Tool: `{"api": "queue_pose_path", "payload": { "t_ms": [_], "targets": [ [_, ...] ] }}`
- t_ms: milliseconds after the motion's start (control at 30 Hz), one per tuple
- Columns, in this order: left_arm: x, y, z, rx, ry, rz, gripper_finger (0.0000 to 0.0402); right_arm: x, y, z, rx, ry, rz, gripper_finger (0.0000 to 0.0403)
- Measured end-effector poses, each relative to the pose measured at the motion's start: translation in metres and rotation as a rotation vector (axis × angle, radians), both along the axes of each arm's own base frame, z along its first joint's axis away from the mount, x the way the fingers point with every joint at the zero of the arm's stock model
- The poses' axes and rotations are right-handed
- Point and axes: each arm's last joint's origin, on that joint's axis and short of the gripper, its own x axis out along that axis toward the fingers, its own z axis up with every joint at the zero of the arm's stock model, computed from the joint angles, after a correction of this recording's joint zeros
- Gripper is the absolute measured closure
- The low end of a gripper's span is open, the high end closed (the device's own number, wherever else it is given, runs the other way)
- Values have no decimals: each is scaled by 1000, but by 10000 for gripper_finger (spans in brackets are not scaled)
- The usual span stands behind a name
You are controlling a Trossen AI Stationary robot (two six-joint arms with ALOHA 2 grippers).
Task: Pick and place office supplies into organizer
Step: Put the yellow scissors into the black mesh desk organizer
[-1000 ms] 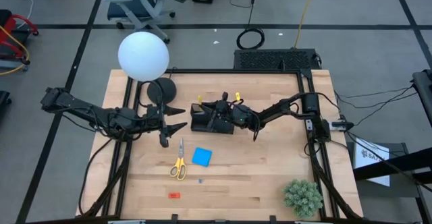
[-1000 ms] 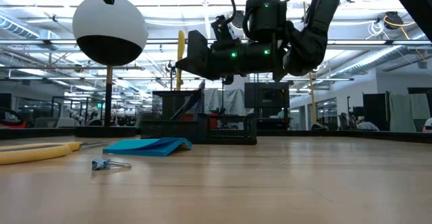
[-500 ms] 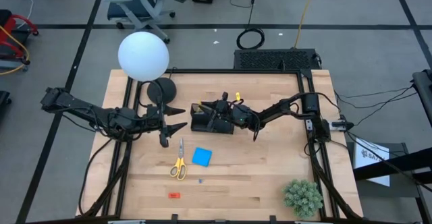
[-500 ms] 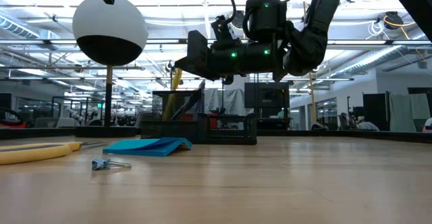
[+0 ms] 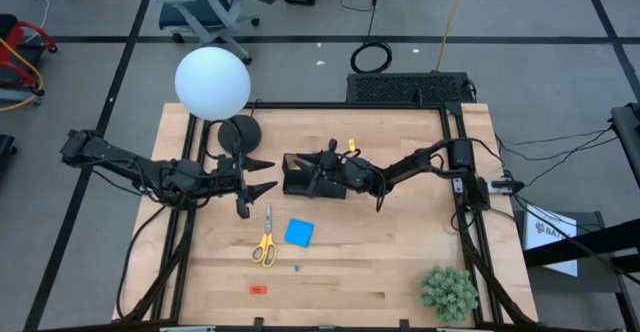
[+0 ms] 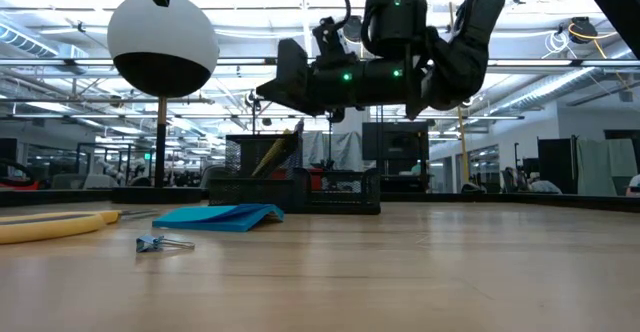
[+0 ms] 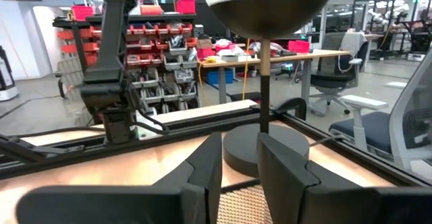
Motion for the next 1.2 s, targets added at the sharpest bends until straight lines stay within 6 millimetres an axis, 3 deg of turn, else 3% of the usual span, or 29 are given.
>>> {"api": "queue_pose_path", "payload": {
  "t_ms": [467, 667, 800, 967, 1100, 1200],
  "targets": [
    [0, 0, 0, -15, -4, -1, 158, -1, 11, 14, -18, -58, 27, 322],
    [0, 0, 1, -40, -17, -2, 158, -13, 9, 55, 5, 8, 10, 329],
    [0, 0, 3, -87, -48, -4, 158, -33, 5, 88, -74, 121, -153, 334],
    [0, 0, 5, -106, -69, -6, 158, -63, 1, 137, -118, 103, -334, 342],
    [0, 0, 5, -103, -69, -6, 158, -85, -7, 163, -184, 111, -576, 349],
    [0, -1, 6, -94, -73, -27, 158, -96, -11, 180, -220, 79, -622, 353]
  ]
}}
